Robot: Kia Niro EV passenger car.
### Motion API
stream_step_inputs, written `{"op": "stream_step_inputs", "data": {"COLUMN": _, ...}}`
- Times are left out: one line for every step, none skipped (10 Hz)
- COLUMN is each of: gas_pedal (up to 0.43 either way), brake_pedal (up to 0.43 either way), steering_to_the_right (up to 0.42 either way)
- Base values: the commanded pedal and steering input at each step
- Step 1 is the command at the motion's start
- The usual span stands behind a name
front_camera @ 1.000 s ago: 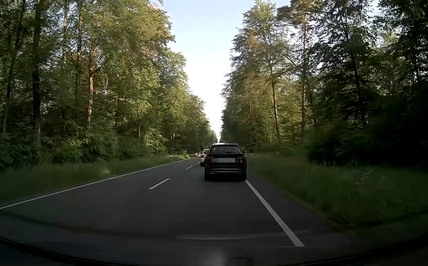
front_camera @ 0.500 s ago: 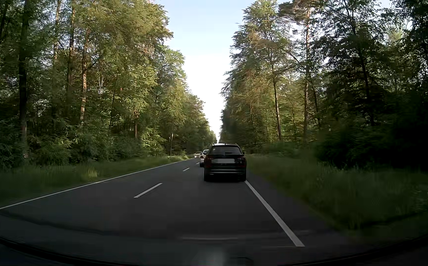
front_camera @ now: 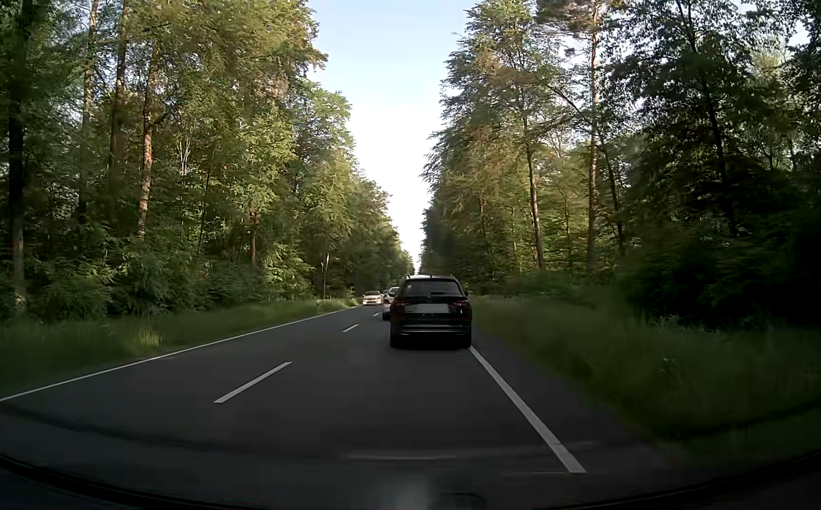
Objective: Follow the waypoints while adhering to traffic rules and regulations
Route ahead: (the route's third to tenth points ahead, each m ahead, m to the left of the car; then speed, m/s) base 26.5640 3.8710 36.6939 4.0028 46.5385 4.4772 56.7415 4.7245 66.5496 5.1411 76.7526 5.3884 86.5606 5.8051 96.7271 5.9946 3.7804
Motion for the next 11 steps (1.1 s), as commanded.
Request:
{"op": "stream_step_inputs", "data": {"gas_pedal": 0.0, "brake_pedal": 0.0, "steering_to_the_right": 0.004}}
{"op": "stream_step_inputs", "data": {"gas_pedal": 0.0, "brake_pedal": 0.0, "steering_to_the_right": 0.005}}
{"op": "stream_step_inputs", "data": {"gas_pedal": 0.0, "brake_pedal": 0.0, "steering_to_the_right": 0.007}}
{"op": "stream_step_inputs", "data": {"gas_pedal": 0.0, "brake_pedal": 0.0, "steering_to_the_right": 0.008}}
{"op": "stream_step_inputs", "data": {"gas_pedal": 0.0, "brake_pedal": 0.0, "steering_to_the_right": 0.008}}
{"op": "stream_step_inputs", "data": {"gas_pedal": 0.0, "brake_pedal": 0.006, "steering_to_the_right": 0.008}}
{"op": "stream_step_inputs", "data": {"gas_pedal": 0.0, "brake_pedal": 0.0, "steering_to_the_right": 0.008}}
{"op": "stream_step_inputs", "data": {"gas_pedal": 0.0, "brake_pedal": 0.006, "steering_to_the_right": 0.008}}
{"op": "stream_step_inputs", "data": {"gas_pedal": 0.0, "brake_pedal": 0.0, "steering_to_the_right": 0.008}}
{"op": "stream_step_inputs", "data": {"gas_pedal": 0.0, "brake_pedal": 0.0, "steering_to_the_right": 0.008}}
{"op": "stream_step_inputs", "data": {"gas_pedal": 0.0, "brake_pedal": 0.0, "steering_to_the_right": 0.008}}
